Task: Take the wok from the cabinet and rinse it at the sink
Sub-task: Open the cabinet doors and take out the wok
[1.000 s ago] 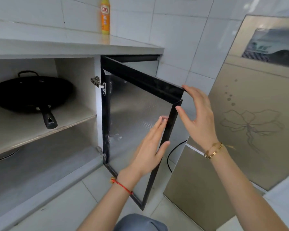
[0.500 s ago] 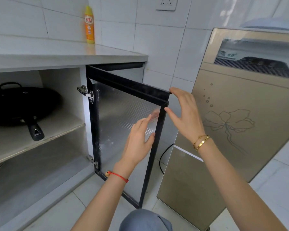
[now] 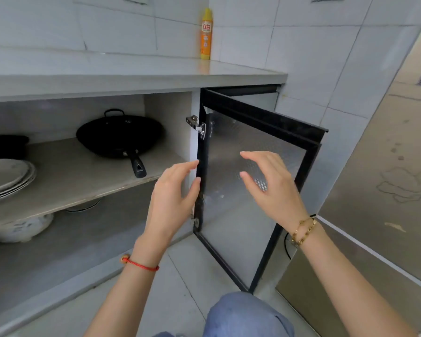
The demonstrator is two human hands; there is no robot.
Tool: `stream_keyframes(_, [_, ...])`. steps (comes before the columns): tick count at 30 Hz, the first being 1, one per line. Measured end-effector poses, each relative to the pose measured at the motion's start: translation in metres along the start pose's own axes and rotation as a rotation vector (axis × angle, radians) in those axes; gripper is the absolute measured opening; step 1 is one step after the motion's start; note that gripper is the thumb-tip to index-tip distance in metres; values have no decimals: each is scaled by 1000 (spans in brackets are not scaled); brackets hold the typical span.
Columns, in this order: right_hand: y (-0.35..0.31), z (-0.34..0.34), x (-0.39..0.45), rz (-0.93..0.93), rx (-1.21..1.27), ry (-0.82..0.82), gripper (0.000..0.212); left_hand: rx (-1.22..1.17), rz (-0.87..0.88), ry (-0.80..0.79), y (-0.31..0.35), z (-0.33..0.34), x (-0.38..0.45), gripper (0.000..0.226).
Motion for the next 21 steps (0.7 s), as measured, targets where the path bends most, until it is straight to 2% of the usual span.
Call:
stream_keyframes(4, [-9, 56, 18, -4, 101, -92, 35, 135, -102, 78, -39, -44, 3, 35])
stream_keyframes(9, [-21, 142, 58, 32, 235, -276, 41, 264, -318, 177, -105, -82, 14, 32])
stream_keyframes(14, [-32, 235, 105, 57, 300, -402, 45, 230, -542, 178, -180, -90, 38, 36])
stream_keyframes(21, [-32, 348, 157, 218, 378, -544, 55, 149, -767, 114, -262, -71, 92, 39])
Point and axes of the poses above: each hand's wrist, its own x-axis towards the middle knuckle, its own z-axis out of the palm, y = z × x, the point moved 5 cm from there along x, towards the middle knuckle, and after that the axes turned 3 degrees about -x, right-handed, at the moved point
